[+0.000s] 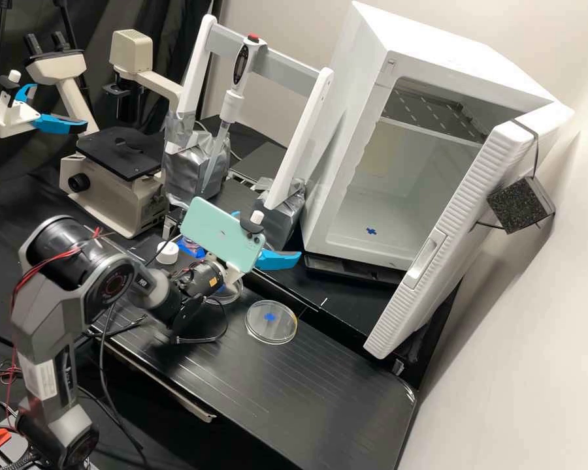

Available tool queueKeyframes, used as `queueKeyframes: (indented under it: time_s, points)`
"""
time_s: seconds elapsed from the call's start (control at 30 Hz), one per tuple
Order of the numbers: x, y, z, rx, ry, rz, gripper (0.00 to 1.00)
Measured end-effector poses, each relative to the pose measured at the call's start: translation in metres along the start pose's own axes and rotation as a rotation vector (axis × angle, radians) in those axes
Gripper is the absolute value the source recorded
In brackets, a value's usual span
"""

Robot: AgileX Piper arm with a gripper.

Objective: Use the pipette

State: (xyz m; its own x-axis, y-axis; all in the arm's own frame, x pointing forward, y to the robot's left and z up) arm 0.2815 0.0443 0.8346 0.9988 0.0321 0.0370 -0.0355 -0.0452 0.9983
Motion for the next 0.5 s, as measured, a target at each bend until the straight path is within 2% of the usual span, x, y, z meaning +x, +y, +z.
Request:
queueKeyframes:
  time_s: [0.1, 0.27, 0.3, 0.37, 0.5]
  points:
    - [-0.015, 0.006, -0.01, 0.011, 0.039, 0.017, 1.0]
    - [-0.039, 0.018, -0.052, 0.019, 0.205, 0.064, 1.0]
    - [-0.046, 0.021, -0.067, 0.007, 0.262, 0.074, 1.0]
    - [-0.052, 0.025, -0.086, -0.011, 0.322, 0.082, 1.0]
    - [-0.054, 0.034, -0.119, -0.045, 0.377, 0.084, 1.0]
